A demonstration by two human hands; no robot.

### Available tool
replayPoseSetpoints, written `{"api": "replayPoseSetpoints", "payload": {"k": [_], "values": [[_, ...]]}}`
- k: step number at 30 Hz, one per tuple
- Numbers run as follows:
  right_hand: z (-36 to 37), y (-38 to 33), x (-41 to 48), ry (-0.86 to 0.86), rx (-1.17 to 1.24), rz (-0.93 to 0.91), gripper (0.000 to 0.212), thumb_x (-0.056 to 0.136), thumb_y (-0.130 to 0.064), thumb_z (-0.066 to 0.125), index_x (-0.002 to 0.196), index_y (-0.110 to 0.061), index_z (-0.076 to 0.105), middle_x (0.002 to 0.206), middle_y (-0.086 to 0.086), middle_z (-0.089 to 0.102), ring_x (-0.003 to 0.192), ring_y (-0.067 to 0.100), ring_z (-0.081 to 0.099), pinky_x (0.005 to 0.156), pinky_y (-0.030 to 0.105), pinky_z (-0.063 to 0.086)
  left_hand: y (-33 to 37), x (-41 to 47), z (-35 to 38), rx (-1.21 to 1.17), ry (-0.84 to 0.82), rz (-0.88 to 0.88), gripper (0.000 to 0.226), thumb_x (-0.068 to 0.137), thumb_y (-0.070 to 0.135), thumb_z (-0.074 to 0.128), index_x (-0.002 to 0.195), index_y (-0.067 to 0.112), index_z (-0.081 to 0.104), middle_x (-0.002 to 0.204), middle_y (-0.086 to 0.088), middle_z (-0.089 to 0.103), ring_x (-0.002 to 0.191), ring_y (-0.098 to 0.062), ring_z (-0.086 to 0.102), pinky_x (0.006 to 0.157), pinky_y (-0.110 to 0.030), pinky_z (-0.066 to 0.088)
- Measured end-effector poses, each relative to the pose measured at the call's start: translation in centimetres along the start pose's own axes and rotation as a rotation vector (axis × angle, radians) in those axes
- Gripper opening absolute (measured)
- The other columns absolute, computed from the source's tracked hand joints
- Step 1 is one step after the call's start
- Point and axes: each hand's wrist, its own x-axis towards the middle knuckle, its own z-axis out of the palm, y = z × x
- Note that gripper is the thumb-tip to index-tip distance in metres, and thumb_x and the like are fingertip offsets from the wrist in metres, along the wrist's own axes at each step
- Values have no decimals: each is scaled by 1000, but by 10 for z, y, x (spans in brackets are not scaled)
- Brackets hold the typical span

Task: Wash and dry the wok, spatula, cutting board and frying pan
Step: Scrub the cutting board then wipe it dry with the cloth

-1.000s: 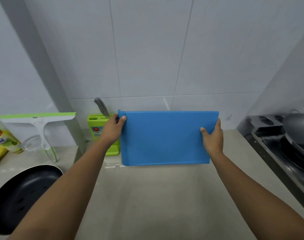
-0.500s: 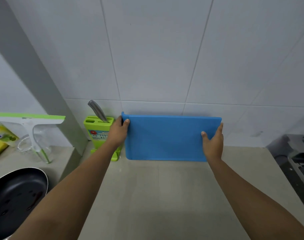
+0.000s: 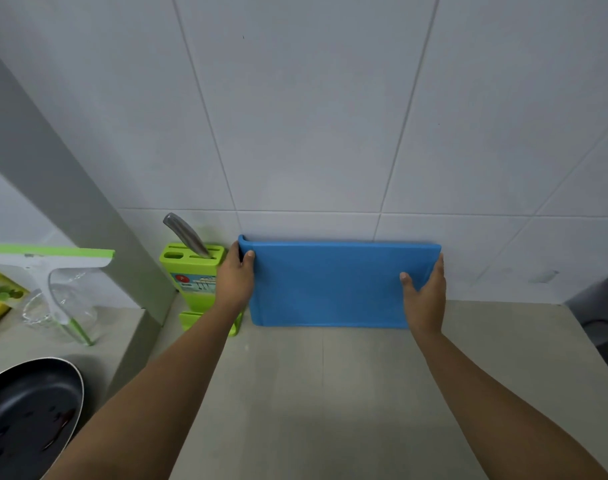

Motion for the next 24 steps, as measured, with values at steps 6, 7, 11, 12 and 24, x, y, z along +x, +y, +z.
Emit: {"api": "replayPoseSetpoints", "payload": {"k": [6, 7, 11, 12, 24], "values": [[-1, 2, 5, -11, -16, 4, 75, 92, -29, 65, 153, -21, 22, 149, 2, 42, 135, 21, 42, 109, 37, 39, -2, -2, 8, 25, 36, -25, 36, 103, 26, 40, 136, 15, 48, 114, -8, 63, 100, -26, 57, 79, -33, 42], [-1, 1, 4, -14, -21, 11, 75, 92, -30, 65, 154, -22, 21, 149, 2, 42, 135, 22, 43, 109, 40, 40, -1, -2, 8, 28, 35, -29, 37, 103, 27, 39, 138, 15, 47, 115, -9, 63, 102, -28, 57, 80, -34, 43], [-3, -4, -2, -48, -93, 56, 81, 94, -34, 61, 156, -19, 11, 153, 8, 36, 138, 28, 39, 110, 45, 38, 1, -4, 5, 50, 6, -57, 43, 102, 27, 40, 144, 15, 40, 122, -11, 61, 110, -32, 57, 89, -41, 47], [-3, -5, -4, -54, -114, 61, 82, 94, -33, 61, 156, -16, 10, 154, 9, 34, 139, 30, 37, 111, 45, 36, 3, -6, 4, 60, -10, -66, 46, 102, 27, 41, 147, 15, 35, 126, -12, 59, 112, -33, 56, 91, -42, 46], [-5, -37, -93, -217, -294, 47, 72, 98, -34, 53, 156, -14, 15, 163, 12, 6, 146, 38, 12, 115, 48, 21, -22, -90, -59, 158, -55, -46, 52, 99, 28, 49, 148, 19, 34, 141, -11, 51, 130, -28, 48, 101, -39, 40]]}}
